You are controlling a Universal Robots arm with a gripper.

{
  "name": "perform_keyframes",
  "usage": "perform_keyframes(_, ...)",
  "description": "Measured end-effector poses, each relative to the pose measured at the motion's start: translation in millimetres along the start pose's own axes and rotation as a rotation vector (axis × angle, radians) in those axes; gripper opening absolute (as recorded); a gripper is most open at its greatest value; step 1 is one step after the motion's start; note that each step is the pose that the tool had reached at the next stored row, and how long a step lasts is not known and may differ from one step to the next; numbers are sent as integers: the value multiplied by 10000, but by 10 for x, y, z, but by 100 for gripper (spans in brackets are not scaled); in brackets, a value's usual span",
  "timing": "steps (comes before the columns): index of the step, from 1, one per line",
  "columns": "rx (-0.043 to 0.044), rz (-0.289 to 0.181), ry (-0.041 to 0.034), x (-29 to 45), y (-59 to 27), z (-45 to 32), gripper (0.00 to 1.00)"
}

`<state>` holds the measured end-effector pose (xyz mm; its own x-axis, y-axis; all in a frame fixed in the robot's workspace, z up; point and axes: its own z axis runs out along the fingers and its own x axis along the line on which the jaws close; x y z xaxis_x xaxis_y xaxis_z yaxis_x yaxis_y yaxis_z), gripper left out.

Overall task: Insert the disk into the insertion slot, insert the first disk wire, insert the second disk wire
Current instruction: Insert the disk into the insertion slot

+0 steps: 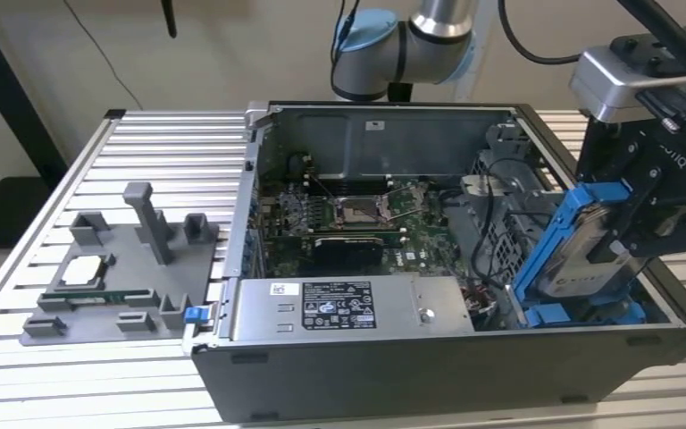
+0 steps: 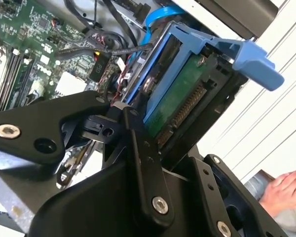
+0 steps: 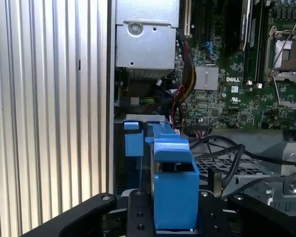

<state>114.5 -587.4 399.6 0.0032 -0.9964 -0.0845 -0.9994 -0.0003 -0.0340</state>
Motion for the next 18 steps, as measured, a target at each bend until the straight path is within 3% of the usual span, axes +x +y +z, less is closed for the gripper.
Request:
perform_keyframes(1,-1,0,-4,0,0,0,100)
perform_keyframes(8,13,-1,-21,-30,-6,-85,100)
perform_keyframes(11,162,-14,-31,-97,-8,-80,100)
perform_keyframes(13,177,-15,-52,-134,-9,-67,100)
perform_keyframes(16,130,-9,-53,-179,-24,-41,100)
perform_keyframes(18,23,0,-50,-204,-38,-31,100)
